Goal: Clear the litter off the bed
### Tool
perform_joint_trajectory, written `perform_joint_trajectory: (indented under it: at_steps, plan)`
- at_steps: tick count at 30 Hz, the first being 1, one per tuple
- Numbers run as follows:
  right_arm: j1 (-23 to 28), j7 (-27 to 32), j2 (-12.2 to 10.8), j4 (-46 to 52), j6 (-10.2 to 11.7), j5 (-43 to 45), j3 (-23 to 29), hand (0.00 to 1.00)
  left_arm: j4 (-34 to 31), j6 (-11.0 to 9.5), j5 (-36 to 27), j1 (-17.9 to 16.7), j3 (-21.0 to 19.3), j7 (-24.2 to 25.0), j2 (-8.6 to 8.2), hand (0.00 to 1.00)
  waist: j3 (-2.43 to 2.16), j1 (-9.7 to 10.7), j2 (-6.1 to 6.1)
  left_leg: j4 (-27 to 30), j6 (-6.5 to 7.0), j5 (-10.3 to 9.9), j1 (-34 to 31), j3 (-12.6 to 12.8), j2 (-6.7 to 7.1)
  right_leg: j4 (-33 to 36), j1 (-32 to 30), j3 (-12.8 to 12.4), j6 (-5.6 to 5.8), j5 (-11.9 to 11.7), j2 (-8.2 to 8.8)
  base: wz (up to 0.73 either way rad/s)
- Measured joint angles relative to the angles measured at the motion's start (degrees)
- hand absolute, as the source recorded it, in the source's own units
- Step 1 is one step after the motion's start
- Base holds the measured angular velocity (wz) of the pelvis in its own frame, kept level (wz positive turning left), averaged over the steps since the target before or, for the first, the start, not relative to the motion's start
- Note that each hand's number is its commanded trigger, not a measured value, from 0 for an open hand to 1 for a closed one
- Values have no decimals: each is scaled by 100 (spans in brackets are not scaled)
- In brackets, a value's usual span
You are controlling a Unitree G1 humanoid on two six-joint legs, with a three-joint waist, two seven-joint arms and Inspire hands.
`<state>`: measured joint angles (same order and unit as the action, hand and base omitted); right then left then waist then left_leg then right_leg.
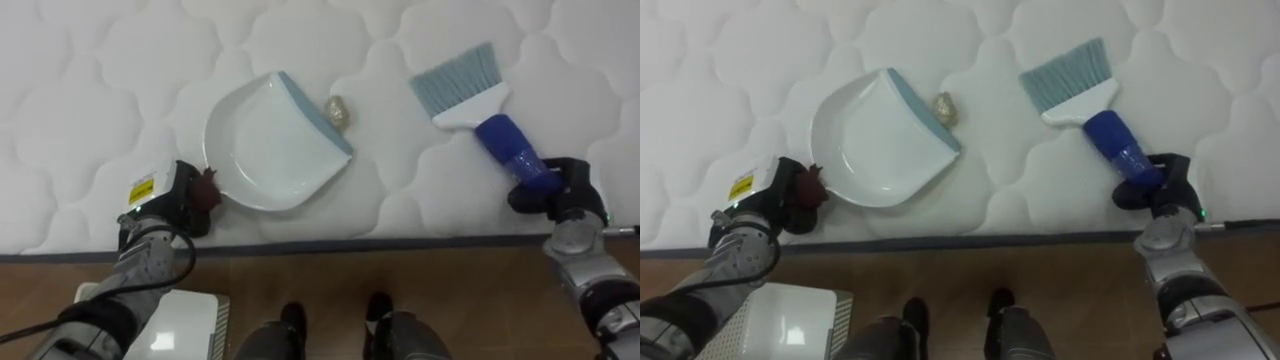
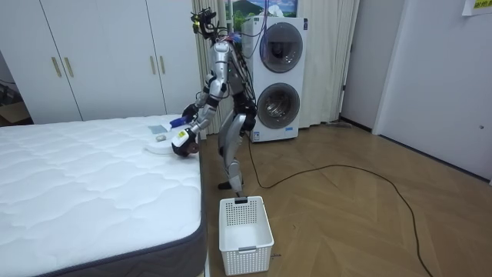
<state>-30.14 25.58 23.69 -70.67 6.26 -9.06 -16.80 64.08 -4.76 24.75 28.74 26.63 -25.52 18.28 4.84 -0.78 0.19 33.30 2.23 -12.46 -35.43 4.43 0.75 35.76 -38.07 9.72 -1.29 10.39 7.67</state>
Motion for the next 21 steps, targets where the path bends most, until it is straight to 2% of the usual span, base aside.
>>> perform_joint_trajectory:
  at_steps: [4, 8, 11, 13, 15, 16, 18, 21]
  plan:
    - [-24, 215, 10, -66, -32, 535, 5, 100, 1, 98, 19, -2, 47, -19, 1, 100, -18, -31, 17, -10, -4, 4, 23, -2, 4, 18, 8, 2, -2, 1, 7, 0]
    - [-45, 478, 100, -30, -160, 1562, 13, 100, -49, 238, 197, -15, 50, -22, 18, 100, -26, -9, -32, -13, -10, 6, 20, -2, 16, 81, -3, 29, -21, 44, 36, 5]
    - [-275, 577, 197, -28, -372, 2560, 1, 100, -122, 353, 508, 8, 45, -43, 123, 100, -26, 0, -179, -13, -32, 20, 23, 11, 4, 106, -25, 5, -38, 48, 24, 0]
    - [-400, 618, 369, -35, -443, 3225, -158, 100, -229, 373, 759, 9, 61, -46, 279, 100, -24, -49, -388, -42, -58, 36, 83, 26, -4, 90, 4, -23, -55, 50, 6, -7]
    - [-508, 673, 498, -33, -593, 3690, -342, 100, -346, 402, 1008, 13, 60, -52, 426, 100, -21, -86, -541, -75, -75, 45, 96, 22, -30, 69, 20, -5, -87, 27, -18, -3]
    - [-539, 694, 537, -25, -622, 3881, -372, 100, -383, 403, 1130, 13, 57, -54, 477, 100, -17, -95, -581, -73, -76, 45, 95, 23, -41, 38, 24, -2, -94, 20, -29, 0]
    - [-592, 794, 614, 139, -830, 4484, -560, 100, -478, 454, 1411, 1, 59, -60, 630, 100, -19, -133, -681, -110, -97, 57, 134, 11, -101, -103, 117, 61, -122, -33, -81, 0]
    - [-741, 819, 641, 366, -1098, 5192, -884, 100, -548, 518, 1661, -7, 202, -158, 846, 100, -11, -112, -784, -196, -110, 67, 162, 18, -102, -119, 122, 88, -138, -52, -76, 0]
